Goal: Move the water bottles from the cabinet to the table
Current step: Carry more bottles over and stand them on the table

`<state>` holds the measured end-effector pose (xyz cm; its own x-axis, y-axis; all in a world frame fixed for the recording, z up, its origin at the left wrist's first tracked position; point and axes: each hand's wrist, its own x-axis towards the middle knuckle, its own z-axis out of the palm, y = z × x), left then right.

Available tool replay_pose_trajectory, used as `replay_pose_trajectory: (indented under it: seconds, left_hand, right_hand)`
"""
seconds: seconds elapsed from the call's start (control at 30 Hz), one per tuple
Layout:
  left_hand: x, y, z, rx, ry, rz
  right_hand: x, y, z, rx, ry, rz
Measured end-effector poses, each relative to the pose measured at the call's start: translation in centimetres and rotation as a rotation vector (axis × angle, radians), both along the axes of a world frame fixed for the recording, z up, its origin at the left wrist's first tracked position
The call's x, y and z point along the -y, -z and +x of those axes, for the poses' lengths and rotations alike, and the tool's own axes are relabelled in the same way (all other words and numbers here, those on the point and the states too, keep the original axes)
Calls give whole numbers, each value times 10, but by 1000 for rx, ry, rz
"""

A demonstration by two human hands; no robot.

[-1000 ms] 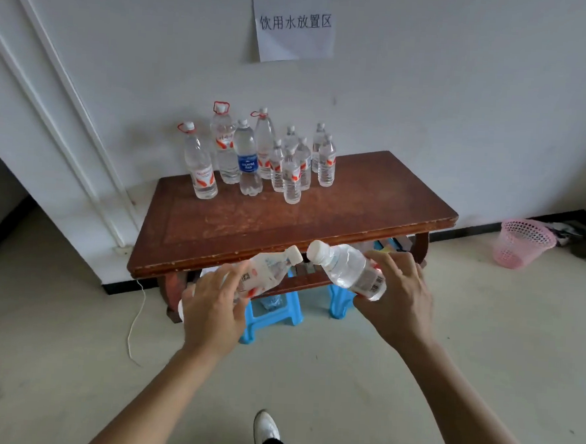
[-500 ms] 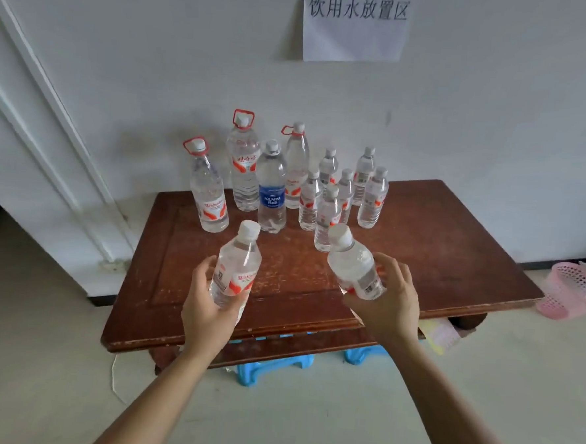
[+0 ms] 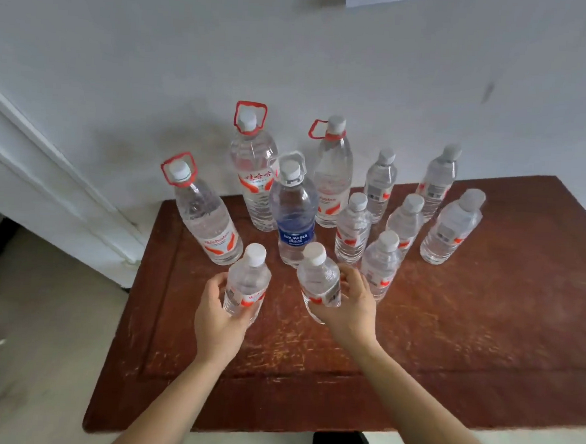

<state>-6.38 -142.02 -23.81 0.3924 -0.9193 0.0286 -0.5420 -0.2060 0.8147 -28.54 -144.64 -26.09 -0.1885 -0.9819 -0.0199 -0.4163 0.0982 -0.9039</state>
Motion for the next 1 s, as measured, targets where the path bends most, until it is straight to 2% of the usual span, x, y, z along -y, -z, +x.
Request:
replay_pose_trajectory:
  seconds: [0.1, 0.3, 0.4, 0.73, 0.9, 1.0]
  left_hand:
    - [26, 13, 2, 41, -42, -21]
    - [60, 29, 20, -107, -24, 28]
    - [75, 38, 36, -123, 31, 47]
    - [84, 53, 87, 64, 454, -75]
    - [90, 53, 104, -14, 526, 10]
    - [75, 54, 98, -137, 453, 105]
  right_hand:
    - [32, 14, 14, 12, 1, 22]
    - [56, 27, 46, 11, 36, 53]
    - [57, 30, 60, 4, 21, 69]
    - [39, 30, 102, 55, 288, 158]
    - [18, 22, 118, -193, 343, 156]
    - [-12, 8, 122, -244, 399, 128]
